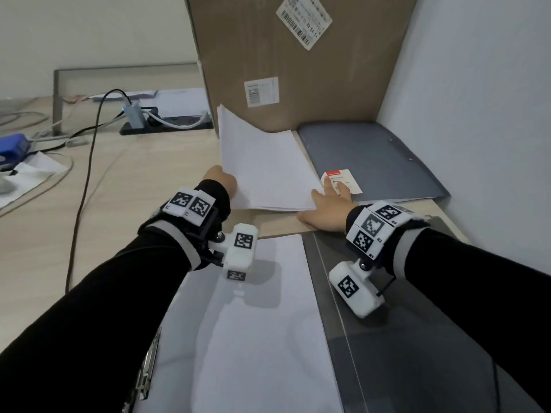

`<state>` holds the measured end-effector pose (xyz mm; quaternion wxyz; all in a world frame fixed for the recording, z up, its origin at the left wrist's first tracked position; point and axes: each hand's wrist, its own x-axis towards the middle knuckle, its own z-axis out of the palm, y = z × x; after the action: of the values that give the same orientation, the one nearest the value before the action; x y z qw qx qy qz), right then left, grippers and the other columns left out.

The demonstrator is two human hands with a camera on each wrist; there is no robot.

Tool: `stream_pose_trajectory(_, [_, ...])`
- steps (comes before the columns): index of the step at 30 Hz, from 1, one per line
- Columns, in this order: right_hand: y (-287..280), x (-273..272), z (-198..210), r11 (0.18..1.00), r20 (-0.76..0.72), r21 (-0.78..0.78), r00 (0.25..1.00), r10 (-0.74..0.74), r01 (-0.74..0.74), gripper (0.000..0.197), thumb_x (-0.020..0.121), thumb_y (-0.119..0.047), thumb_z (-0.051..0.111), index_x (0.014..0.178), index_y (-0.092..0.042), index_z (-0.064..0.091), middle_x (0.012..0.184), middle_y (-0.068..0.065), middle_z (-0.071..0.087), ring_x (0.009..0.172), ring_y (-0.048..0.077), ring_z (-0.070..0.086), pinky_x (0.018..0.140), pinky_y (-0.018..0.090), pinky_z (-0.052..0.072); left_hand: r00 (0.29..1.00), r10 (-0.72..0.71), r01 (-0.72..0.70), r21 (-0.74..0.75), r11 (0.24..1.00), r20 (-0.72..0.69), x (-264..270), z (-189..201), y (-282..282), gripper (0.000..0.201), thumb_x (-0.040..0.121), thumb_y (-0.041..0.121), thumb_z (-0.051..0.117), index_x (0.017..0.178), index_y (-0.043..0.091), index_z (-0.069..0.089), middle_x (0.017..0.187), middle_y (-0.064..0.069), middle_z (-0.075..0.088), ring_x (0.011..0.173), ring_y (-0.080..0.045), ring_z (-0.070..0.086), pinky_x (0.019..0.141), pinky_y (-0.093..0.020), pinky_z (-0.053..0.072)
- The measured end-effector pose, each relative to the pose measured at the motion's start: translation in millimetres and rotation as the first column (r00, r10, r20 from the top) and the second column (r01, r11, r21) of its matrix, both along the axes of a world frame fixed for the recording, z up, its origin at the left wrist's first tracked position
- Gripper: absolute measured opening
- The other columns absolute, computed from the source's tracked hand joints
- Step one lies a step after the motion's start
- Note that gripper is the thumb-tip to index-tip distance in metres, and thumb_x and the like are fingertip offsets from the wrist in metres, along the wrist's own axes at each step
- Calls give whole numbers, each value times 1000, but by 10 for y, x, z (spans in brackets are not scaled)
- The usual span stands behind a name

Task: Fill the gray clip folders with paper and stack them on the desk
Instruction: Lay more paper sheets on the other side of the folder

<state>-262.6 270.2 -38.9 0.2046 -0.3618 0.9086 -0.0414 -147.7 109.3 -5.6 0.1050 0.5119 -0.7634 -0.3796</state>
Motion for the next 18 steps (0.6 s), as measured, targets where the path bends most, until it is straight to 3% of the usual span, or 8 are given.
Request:
stream_pose_trajectory(3, [34,28,56,993,61,-107,997,-44,51,66,91,-52,38,148,-20,26,162,8,-2,148,33,-5,119,46,9,986,70,-74,-22,997,-149,166,43,-21,38,94,1,38,131,-7,44,135,-24,50,125,-36,49,103,-38,39])
stream_pose_trajectory(8, [231,179,396,890,162,-421,980,-115,174,57,95,-47,35,132,-6,47,135,15,51,124,34,47,104,41,36,909,144,-139,40,989,-392,602,134,17,38,91,-2,42,129,-1,45,131,-21,53,118,-34,53,104,-41,41])
stream_pose_trajectory(9, [278,195,472,835,250,-502,962,-109,225,58,94,-50,38,128,-5,50,126,17,56,115,34,53,99,42,41,881,138,-111,85,990,-453,681,150,68,39,91,-3,43,130,0,45,130,-20,54,114,-33,54,104,-43,42])
stream_pose_trajectory(10, [328,210,549,781,359,-556,930,-84,285,58,92,-53,41,120,-4,54,139,18,41,103,36,56,92,42,45,854,128,-71,130,989,-504,757,171,146,40,91,-4,43,130,1,45,126,-18,56,110,-30,55,103,-44,43])
stream_pose_trajectory(11, [384,219,622,733,482,-580,875,-44,356,54,90,-55,46,112,-7,56,96,-9,39,92,33,56,85,39,48,831,113,-24,169,985,-544,822,193,237,40,91,-5,43,130,2,46,122,-16,57,107,-29,55,100,-43,43])
stream_pose_trajectory(12, [446,233,692,691,606,-581,795,15,430,49,89,-53,51,111,-10,58,96,7,58,87,27,57,80,34,48,814,88,32,195,980,-575,880,213,338,39,92,-5,43,130,2,46,120,-15,58,104,-29,56,97,-43,44])
stream_pose_trajectory(15, [698,287,887,588,784,-580,583,215,563,27,96,-21,51,117,-6,59,105,8,65,89,22,62,73,29,53,760,-4,187,213,959,-650,1015,263,648,40,93,-6,42,131,4,45,115,-12,60,96,-28,59,85,-39,49])
stream_pose_trajectory(18, [981,333,981,483,741,-656,616,267,580,22,96,-1,43,112,-6,58,105,8,66,90,20,65,72,27,58,735,-73,287,212,934,-674,1106,339,900,39,88,-7,50,122,10,49,104,-6,62,94,-27,60,83,-37,50])
